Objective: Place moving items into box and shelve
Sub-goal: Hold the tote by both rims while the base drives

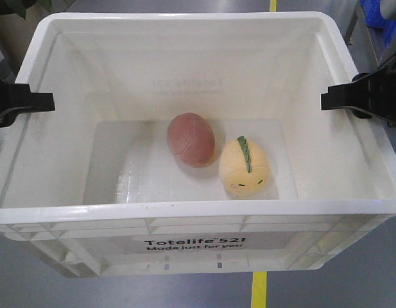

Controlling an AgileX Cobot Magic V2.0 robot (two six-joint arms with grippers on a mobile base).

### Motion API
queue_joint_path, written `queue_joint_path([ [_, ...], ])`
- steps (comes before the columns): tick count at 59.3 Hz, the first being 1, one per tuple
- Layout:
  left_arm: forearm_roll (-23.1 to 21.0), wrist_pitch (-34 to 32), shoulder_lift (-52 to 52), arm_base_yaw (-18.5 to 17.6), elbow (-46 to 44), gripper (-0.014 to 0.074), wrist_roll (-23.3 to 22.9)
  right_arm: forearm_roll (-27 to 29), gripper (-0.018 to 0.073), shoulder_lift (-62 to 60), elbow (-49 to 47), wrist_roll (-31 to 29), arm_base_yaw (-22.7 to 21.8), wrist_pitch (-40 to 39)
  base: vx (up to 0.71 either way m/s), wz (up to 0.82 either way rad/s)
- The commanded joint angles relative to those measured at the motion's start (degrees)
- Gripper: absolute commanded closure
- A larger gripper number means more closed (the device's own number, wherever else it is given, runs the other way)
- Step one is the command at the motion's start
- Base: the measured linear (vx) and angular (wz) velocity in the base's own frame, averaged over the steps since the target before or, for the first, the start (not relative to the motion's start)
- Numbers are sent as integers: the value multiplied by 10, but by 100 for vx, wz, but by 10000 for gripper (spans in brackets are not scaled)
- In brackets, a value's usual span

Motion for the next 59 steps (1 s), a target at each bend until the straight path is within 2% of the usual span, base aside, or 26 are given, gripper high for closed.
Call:
queue_joint_path([
  [1, -47, -71, -16, -5, -26, 600, 5, 42, 564, -16, -25, -9, 0, -66, 40, -12],
  [59, -47, -71, -16, -5, -26, 600, 5, 42, 564, -16, -25, -9, 0, -66, 43, -11],
])
